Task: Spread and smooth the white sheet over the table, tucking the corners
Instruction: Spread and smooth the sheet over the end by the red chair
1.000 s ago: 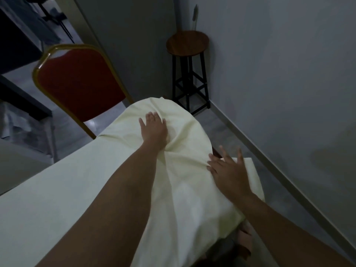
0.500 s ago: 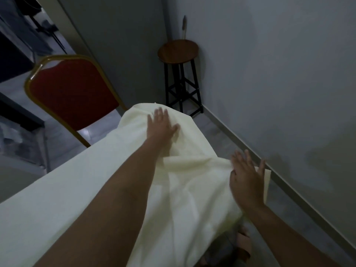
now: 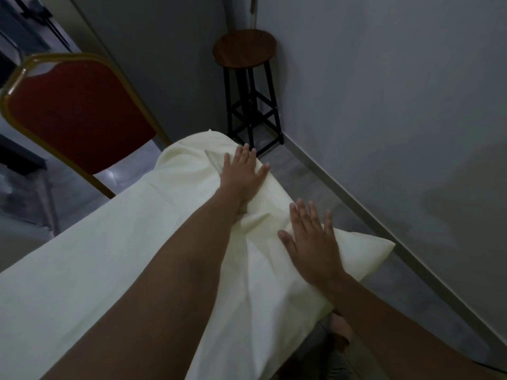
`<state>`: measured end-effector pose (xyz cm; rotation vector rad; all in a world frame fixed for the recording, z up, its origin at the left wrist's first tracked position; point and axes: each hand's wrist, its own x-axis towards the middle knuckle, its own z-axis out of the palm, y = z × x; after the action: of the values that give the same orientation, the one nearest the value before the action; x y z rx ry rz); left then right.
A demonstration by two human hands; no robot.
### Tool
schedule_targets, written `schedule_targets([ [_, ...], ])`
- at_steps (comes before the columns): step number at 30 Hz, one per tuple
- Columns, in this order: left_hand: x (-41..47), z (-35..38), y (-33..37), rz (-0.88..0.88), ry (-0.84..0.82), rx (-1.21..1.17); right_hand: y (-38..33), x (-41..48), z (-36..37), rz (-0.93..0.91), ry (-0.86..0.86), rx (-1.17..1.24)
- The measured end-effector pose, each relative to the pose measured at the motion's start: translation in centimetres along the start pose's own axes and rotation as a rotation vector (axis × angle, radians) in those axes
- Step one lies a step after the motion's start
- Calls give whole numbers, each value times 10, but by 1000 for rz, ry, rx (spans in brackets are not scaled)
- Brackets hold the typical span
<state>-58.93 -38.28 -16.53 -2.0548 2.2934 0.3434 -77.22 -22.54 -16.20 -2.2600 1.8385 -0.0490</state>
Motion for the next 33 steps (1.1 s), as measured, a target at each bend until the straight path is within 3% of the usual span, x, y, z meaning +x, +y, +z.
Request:
schedule_targets([
  [8,44,-20,-5,-52,-97,63,2,29,-12,89,30,210],
  [11,47,-26,-18,74,-61,155,-3,49,-8,172,-7,286],
  [13,35,-29,-23,81,0,-9,-12,60,-6,207,-6,351],
  [15,21,-30,-26,27,67,-68,-21,70,-3,182,-2,372],
  [20,-12,-20,-36,-138,86,80,-32,84,2,142,57,332],
  [25,-13,-16,-49,-113,15,124,-26,91,0,73,220,266],
  [28,-5,-11,-45,-51,-13,35,-7,107,-13,202,315,260],
  [33,15,-9,-32,26,-8,4,24,133,-34,442,323,339],
])
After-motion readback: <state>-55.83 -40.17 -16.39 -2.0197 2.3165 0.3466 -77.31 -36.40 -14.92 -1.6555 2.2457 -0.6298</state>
